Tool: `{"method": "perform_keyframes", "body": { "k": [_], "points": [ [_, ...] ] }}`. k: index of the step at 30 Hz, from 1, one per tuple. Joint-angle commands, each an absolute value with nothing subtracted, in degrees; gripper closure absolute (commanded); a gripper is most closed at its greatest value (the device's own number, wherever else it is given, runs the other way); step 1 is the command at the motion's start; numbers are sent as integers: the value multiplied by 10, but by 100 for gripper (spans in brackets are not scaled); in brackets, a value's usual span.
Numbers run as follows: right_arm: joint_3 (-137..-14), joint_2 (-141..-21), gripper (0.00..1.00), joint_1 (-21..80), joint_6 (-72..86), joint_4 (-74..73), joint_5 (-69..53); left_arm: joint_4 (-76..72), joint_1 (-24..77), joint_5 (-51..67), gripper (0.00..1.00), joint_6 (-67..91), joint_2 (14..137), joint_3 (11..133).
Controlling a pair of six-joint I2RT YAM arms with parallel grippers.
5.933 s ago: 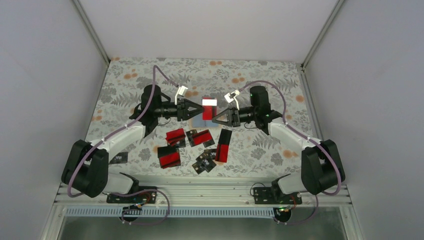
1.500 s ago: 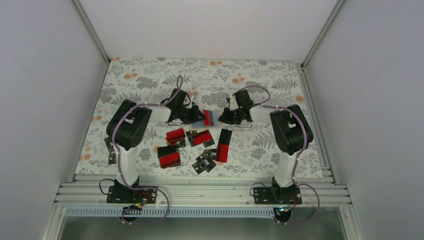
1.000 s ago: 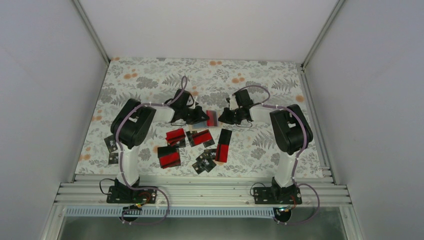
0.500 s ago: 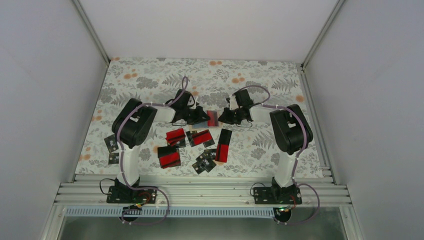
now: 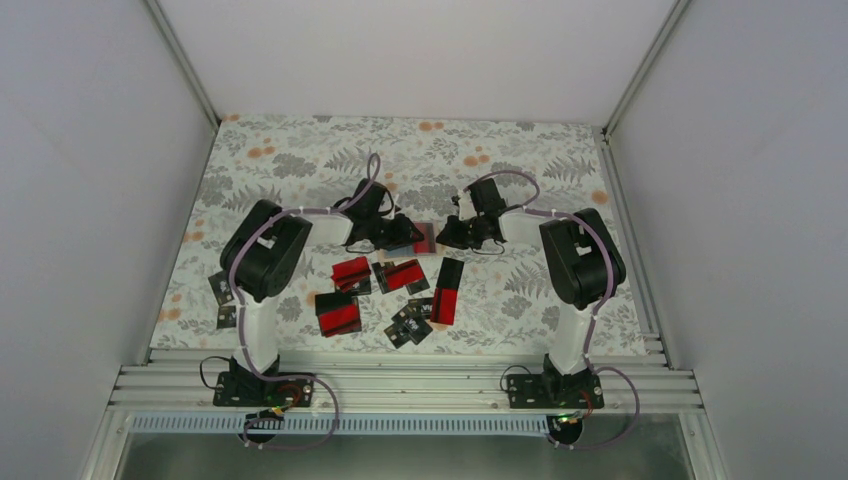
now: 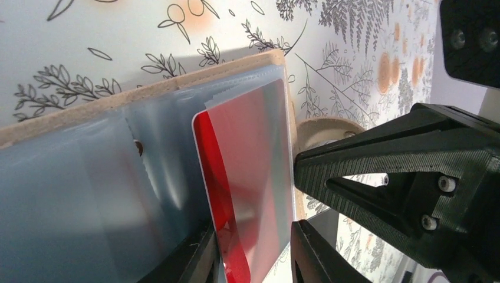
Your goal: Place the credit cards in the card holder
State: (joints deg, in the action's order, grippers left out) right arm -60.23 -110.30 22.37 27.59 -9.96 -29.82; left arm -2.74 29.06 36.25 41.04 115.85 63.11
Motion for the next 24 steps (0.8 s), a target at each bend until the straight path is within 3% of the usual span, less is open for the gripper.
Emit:
{"method": "perform_keyframes", "body": {
  "k": [1,7,14,19,24],
  "points": [
    [-603,-1104,95,228,263,-162,-276,38,293,314,66,391,1128,632],
    [-616,-1097,93,228,256,-172,-274,54,293,291,52,381,1091,622],
    [-640,-1082,83,228,236,-193,-284,91,295,235,35,350,1046,620],
    [-648,-1059,75,228,220,-198,-298,136,306,167,38,302,1035,640],
    [-657,-1053,72,228,207,-201,-331,137,316,166,54,280,1044,645]
  ]
}}
